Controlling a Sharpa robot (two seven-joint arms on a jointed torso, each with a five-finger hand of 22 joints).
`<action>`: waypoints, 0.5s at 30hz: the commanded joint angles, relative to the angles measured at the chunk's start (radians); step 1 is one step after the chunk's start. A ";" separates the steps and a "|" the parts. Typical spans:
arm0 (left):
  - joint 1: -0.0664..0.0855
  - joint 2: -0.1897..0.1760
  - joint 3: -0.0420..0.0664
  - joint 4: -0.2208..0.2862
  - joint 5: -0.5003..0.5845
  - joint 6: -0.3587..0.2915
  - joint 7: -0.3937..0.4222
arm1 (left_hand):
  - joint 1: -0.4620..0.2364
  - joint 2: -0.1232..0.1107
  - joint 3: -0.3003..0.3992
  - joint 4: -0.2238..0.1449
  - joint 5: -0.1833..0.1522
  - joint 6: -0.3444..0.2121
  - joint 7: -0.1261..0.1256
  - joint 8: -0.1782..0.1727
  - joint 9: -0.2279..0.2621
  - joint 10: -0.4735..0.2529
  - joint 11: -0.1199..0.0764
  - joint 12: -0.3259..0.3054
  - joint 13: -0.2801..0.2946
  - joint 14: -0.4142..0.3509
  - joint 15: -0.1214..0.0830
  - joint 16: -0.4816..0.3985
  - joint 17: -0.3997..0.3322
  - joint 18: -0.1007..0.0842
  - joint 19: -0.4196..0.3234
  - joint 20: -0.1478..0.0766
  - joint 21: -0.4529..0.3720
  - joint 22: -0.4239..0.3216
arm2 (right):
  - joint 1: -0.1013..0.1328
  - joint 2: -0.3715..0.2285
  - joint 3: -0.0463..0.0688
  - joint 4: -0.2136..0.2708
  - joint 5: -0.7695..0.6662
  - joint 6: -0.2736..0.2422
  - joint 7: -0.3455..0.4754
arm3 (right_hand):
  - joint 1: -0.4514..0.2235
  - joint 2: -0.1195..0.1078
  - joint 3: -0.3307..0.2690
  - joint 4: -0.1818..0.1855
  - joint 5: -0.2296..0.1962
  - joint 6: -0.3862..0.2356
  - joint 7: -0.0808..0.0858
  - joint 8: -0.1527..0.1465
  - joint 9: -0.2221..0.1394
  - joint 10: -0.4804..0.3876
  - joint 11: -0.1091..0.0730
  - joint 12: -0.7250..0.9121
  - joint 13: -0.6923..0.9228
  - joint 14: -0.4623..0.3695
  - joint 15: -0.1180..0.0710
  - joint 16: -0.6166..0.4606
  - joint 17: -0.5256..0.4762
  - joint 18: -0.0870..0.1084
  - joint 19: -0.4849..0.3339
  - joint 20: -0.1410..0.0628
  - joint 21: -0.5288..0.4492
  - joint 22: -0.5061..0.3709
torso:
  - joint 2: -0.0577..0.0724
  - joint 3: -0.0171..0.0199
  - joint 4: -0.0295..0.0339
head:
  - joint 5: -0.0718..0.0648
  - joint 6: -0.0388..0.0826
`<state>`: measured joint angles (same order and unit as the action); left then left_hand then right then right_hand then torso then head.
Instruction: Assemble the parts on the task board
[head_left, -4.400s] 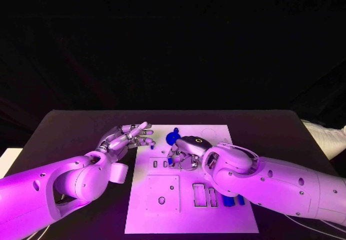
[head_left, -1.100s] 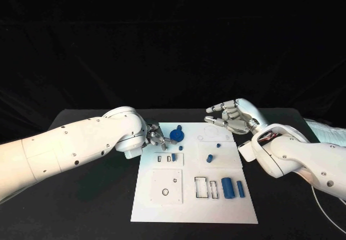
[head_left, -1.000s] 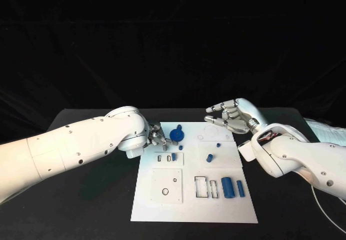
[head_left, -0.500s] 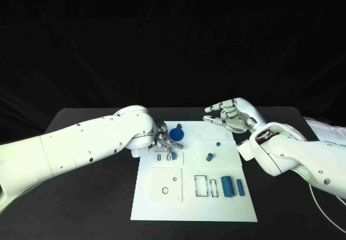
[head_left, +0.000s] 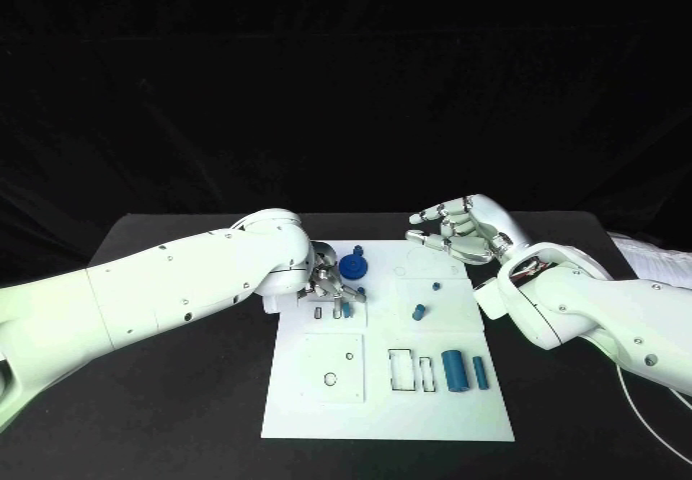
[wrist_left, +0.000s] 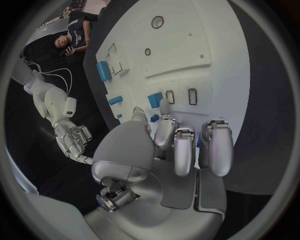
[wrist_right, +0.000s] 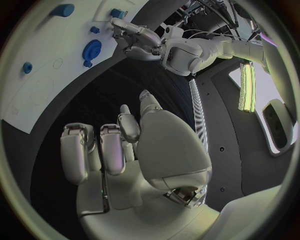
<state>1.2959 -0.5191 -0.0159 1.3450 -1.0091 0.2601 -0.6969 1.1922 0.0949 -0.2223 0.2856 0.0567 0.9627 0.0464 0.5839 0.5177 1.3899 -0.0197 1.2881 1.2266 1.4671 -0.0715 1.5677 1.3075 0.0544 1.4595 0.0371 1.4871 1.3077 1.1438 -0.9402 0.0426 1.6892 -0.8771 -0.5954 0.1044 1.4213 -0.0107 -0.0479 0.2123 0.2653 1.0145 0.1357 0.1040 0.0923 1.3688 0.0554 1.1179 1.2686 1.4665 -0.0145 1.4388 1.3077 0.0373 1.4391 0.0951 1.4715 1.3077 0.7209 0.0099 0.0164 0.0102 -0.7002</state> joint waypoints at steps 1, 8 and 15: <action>-0.001 0.007 0.000 -0.004 -0.004 0.033 -0.048 | 0.021 0.008 0.004 -0.003 -0.001 -0.011 0.001 0.010 0.008 0.002 -0.002 -0.001 0.000 0.104 -0.006 0.003 0.263 -0.019 0.026 -0.002 0.004 0.107 | -0.001 0.002 0.000 -0.001 -0.013 0.017 -0.005 | -0.004 -0.005 -0.006 -0.001 0.004 0.004 0.000 0.001 0.001 0.002 -0.007 -0.005 -0.001 0.053 -0.008 -0.006 0.022 0.007 -0.005 -0.005 -0.004 0.092 | 0.000 -0.0005 -0.0011 | 0.001 -0.001; -0.002 0.010 0.000 -0.004 -0.004 0.043 -0.055 | 0.067 0.017 0.058 -0.011 0.001 -0.026 0.001 0.019 0.033 0.000 -0.003 -0.003 -0.001 0.104 -0.007 0.003 0.263 -0.019 0.024 -0.003 0.004 0.108 | -0.001 0.003 -0.001 -0.002 -0.015 0.021 -0.009 | -0.005 -0.004 -0.006 -0.001 0.007 0.003 0.000 0.001 0.001 0.002 -0.007 -0.006 -0.001 0.053 -0.008 -0.006 0.021 0.008 -0.006 -0.005 -0.005 0.090 | 0.000 0.0001 0.0001 | -0.001 -0.004; -0.003 0.011 0.000 -0.002 -0.004 0.056 -0.060 | 0.078 -0.040 0.184 0.003 0.000 -0.035 -0.001 0.020 0.059 -0.001 -0.005 -0.005 0.000 0.104 -0.009 0.003 0.263 -0.019 0.024 -0.005 0.004 0.111 | -0.001 0.004 -0.001 -0.004 -0.015 0.024 -0.011 | -0.004 -0.005 -0.007 -0.001 0.009 0.003 0.000 0.001 0.001 0.002 -0.007 -0.005 -0.001 0.053 -0.008 -0.006 0.021 0.008 -0.006 -0.005 -0.005 0.090 | 0.000 0.0001 0.0002 | -0.002 -0.006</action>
<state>1.2936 -0.5112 -0.0163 1.3406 -1.0098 0.2876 -0.6975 1.2746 0.0683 -0.0442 0.2881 0.0567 0.9339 0.0463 0.5980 0.5752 1.3885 -0.0182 1.2830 1.2207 1.4671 -0.0713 1.5677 1.3074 0.0545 1.4631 0.0335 1.4871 1.3075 1.1434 -0.9373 0.0416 1.6854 -0.8798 -0.5884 0.0964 1.4212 -0.0108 -0.0479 0.2123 0.2693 1.0145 0.1358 0.1040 0.0922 1.3688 0.0554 1.1177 1.2682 1.4665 -0.0145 1.4388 1.3075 0.0373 1.4355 0.0914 1.4715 1.3076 0.7213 0.0098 0.0164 0.0086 -0.7062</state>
